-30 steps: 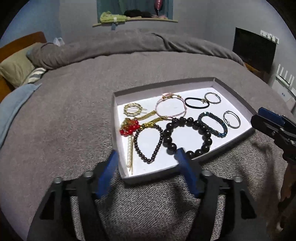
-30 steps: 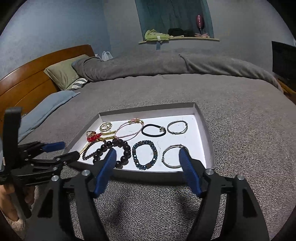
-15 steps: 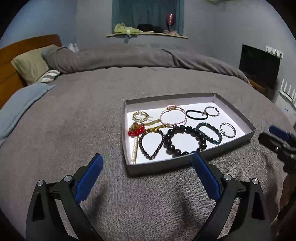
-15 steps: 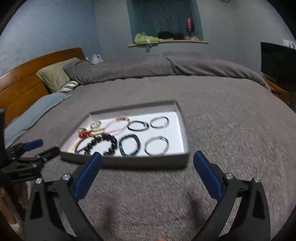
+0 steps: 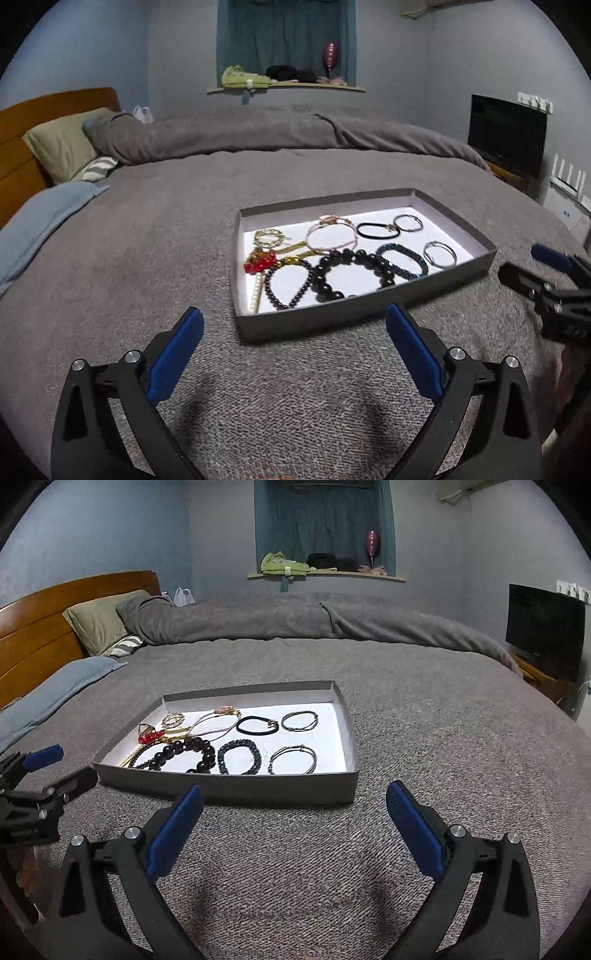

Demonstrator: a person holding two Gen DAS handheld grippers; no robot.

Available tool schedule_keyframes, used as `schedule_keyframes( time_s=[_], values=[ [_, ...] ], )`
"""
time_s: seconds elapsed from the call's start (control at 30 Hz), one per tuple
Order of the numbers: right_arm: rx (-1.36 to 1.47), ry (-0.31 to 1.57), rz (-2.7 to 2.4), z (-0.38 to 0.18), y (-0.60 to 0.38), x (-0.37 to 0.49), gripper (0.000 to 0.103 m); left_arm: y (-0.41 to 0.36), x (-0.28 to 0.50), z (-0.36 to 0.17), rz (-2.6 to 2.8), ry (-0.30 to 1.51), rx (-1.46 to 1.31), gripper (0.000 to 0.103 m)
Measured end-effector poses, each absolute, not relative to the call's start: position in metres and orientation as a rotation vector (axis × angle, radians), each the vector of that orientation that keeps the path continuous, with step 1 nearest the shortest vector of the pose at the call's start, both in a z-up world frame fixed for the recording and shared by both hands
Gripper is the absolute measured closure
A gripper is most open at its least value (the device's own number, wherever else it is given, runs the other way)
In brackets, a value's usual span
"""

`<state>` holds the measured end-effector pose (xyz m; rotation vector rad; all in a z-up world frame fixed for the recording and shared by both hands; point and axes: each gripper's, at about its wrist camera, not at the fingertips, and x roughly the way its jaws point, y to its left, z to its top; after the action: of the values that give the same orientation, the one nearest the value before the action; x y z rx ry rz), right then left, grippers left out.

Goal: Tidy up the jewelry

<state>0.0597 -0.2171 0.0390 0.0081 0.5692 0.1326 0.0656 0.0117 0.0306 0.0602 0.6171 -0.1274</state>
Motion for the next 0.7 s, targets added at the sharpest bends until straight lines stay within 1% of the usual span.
schedule_keyframes(
  time_s=[0.2,0.7],
  values=[
    [0.017,0.583,0.126,0.0355,-0.219,0.0639,0.005,0.0055,0.0659,0.0248,-0.122,0.615,0.105,0.005],
    [0.001,0.6,0.127,0.0296,-0.2141,0.0677,0.005,0.0073,0.0663,0.0209,-0.121,0.635,0.106,0.005]
  ],
)
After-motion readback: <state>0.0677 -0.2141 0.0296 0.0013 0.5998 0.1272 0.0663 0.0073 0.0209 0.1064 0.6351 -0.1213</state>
